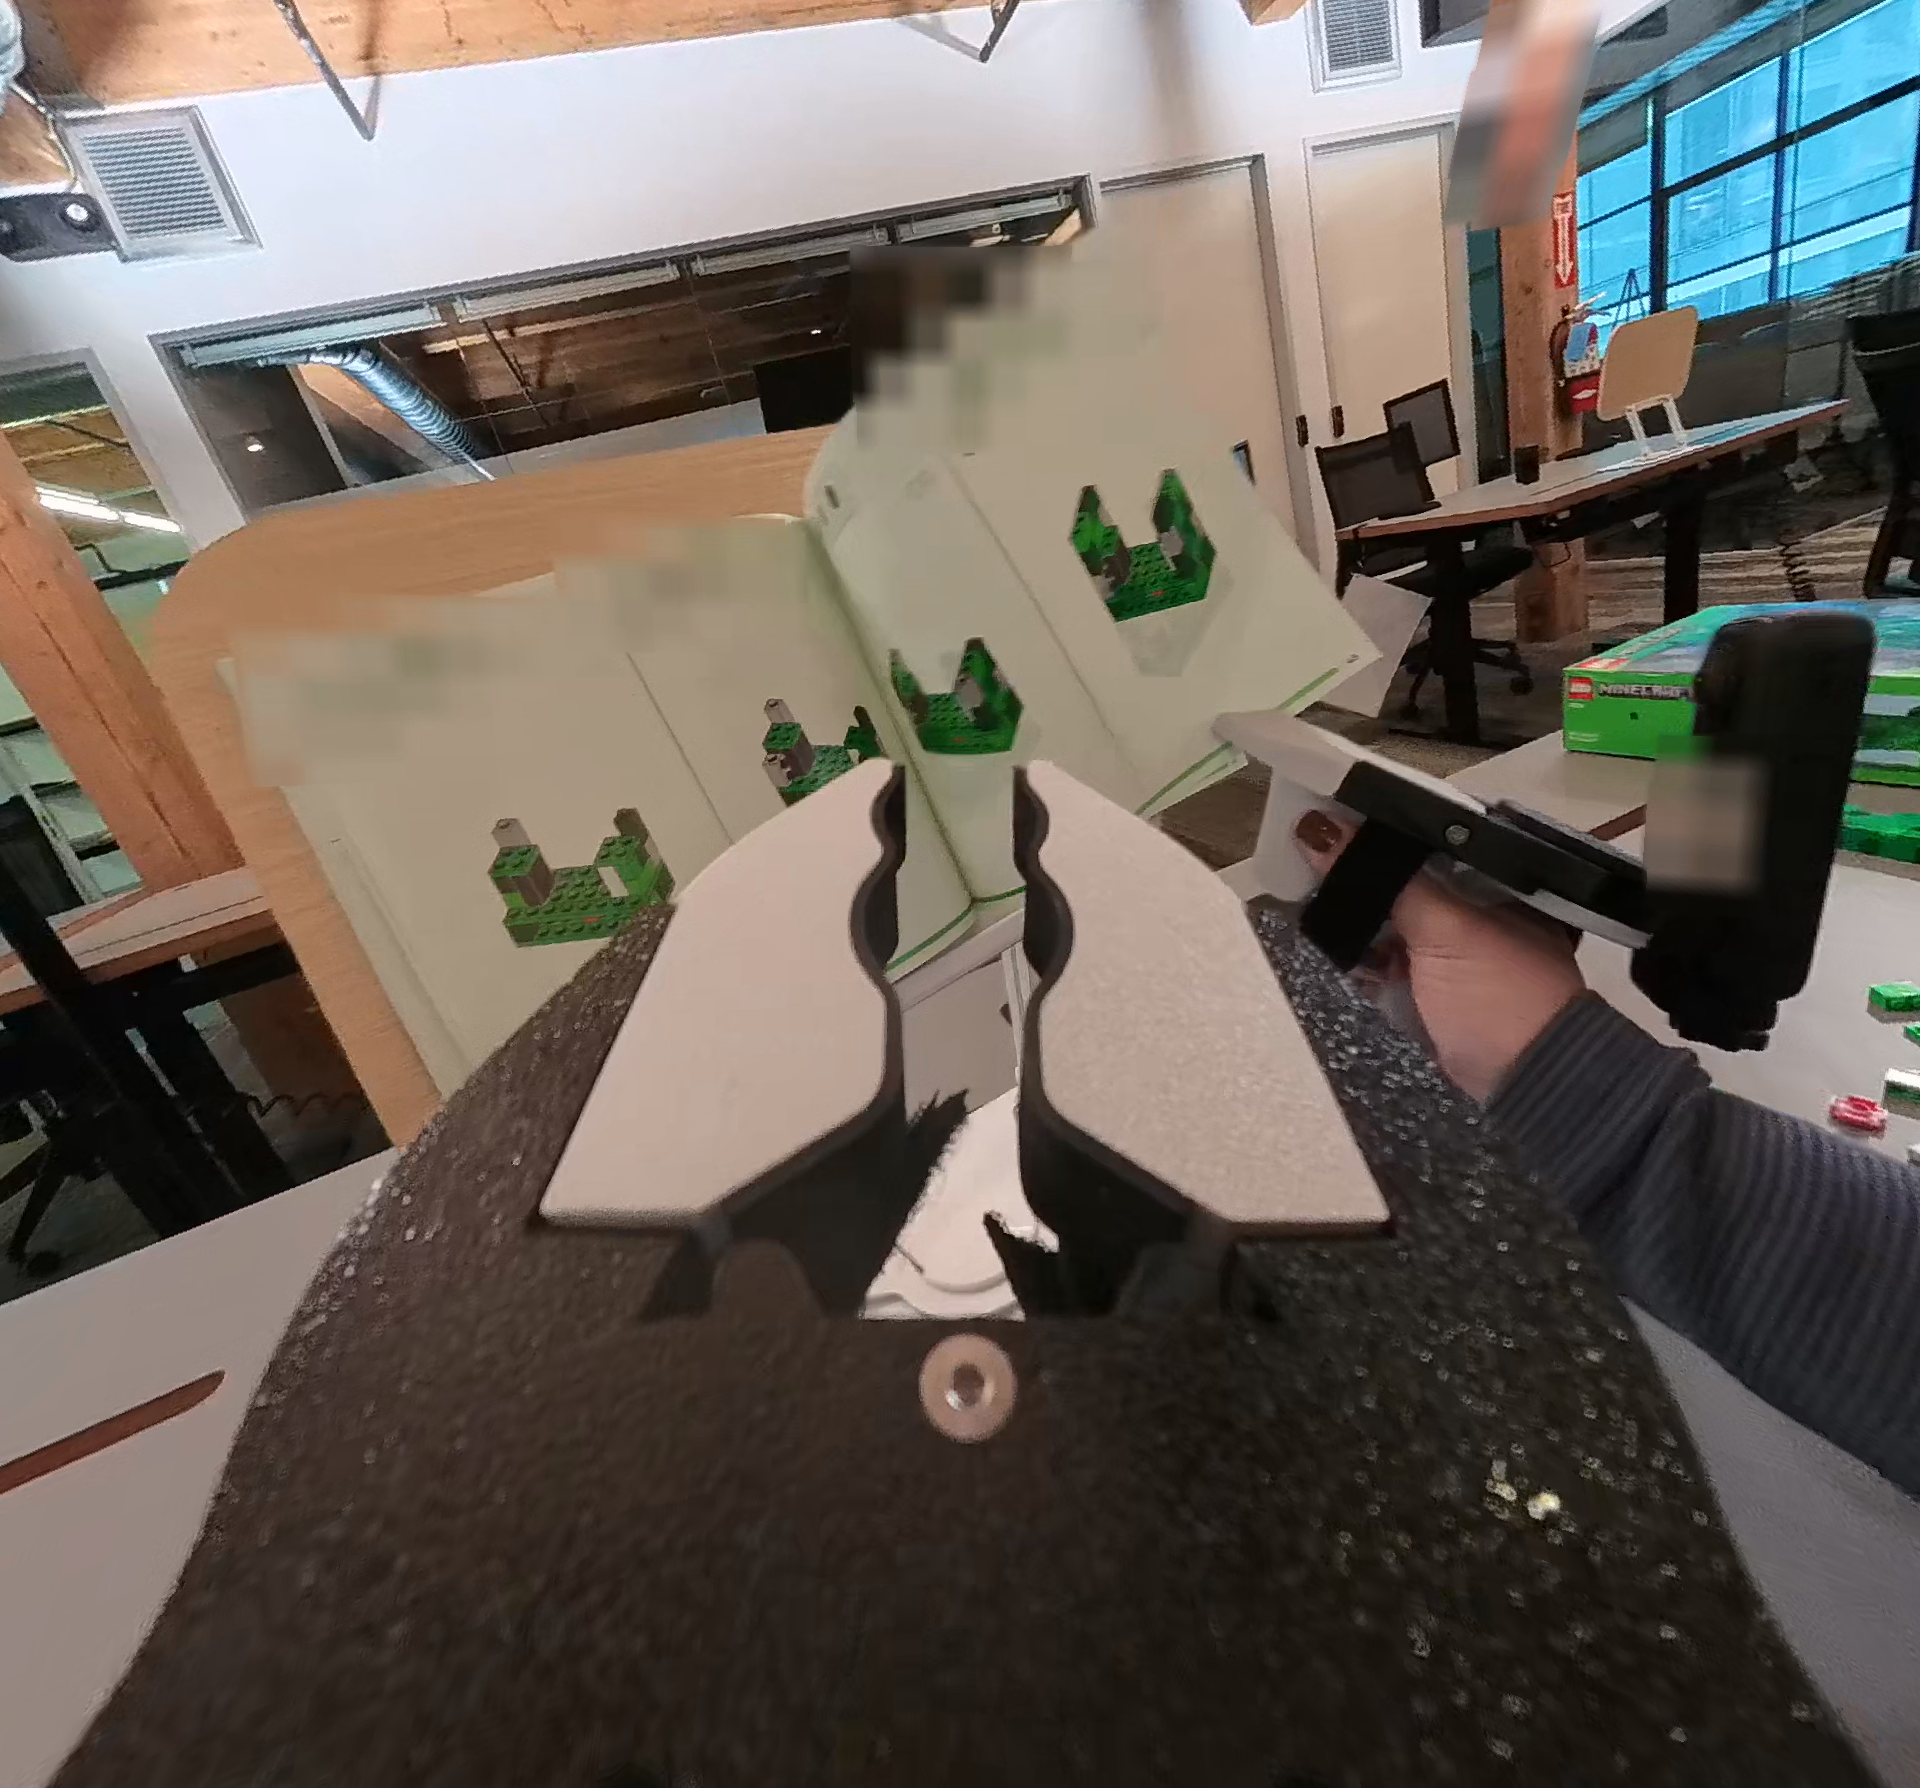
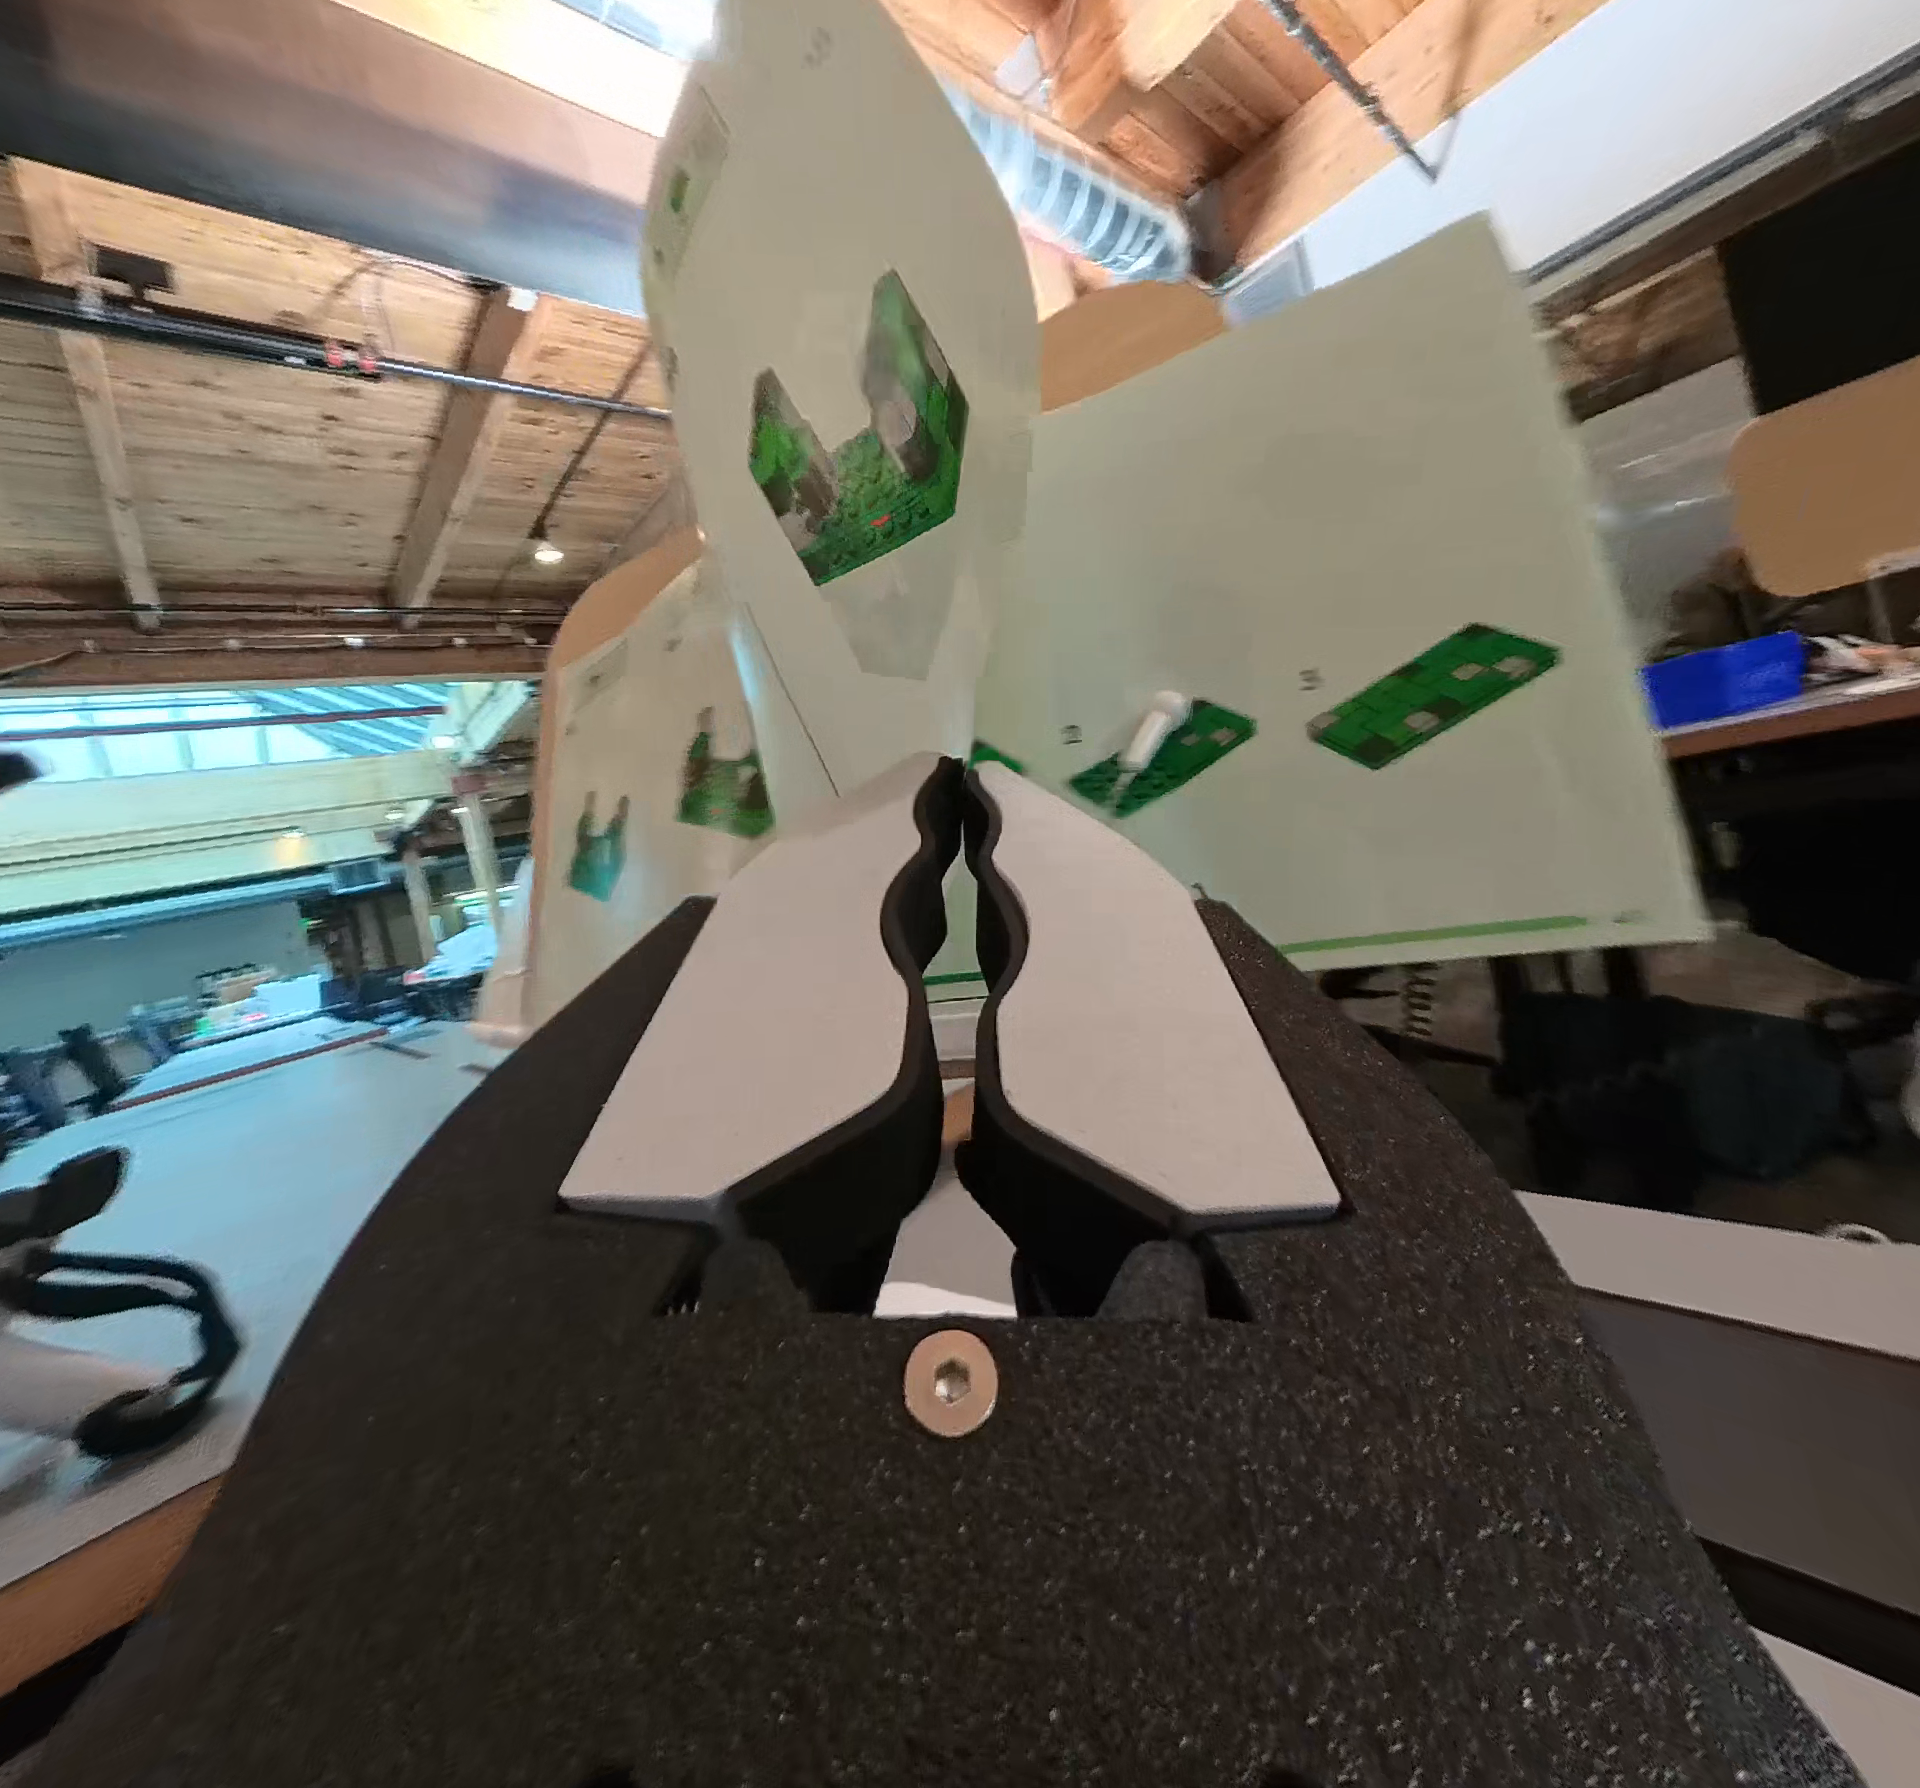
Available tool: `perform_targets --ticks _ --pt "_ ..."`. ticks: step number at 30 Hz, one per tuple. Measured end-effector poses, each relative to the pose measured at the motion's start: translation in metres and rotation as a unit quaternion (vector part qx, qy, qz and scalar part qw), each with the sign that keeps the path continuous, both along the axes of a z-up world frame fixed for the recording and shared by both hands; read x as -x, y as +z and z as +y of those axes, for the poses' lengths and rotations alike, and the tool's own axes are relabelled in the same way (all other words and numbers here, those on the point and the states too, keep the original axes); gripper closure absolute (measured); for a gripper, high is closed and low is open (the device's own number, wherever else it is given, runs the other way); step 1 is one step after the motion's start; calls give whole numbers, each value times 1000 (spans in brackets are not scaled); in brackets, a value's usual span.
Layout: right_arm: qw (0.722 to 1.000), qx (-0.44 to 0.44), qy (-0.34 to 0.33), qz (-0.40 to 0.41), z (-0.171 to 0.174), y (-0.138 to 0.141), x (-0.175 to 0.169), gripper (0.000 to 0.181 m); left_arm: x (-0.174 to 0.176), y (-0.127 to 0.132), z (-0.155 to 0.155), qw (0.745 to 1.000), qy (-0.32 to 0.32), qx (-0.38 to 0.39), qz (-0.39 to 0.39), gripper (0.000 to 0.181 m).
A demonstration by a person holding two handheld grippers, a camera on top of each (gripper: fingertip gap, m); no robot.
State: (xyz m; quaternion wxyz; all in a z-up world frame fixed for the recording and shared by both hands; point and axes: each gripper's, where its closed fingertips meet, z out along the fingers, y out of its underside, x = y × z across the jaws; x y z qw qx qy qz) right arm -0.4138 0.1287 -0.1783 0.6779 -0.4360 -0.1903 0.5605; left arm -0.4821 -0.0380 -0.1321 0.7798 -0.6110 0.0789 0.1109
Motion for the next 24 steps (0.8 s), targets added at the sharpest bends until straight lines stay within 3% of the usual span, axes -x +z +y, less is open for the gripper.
perform_targets --ticks 1,4,8,16,24 --pt "1000 9 -19 -3 9 -1 -5 181 2 1 -1 1000 3 -2 -4 162" --pt "997 48 -64 -17 40 -11 -18 181 7 5 -6 1000 8 -11 -13 163" --pt "992 85 -74 -51 67 -21 -11 181 14 9 -14 999 17 -21 -27 162" --pt "977 175 -100 -70 91 -29 -15 155 13 15 -18 999 19 -26 -43 161" --pt "960 177 -190 -101 117 -28 -63 143 9 20 -21 999 29 -24 -32 160"
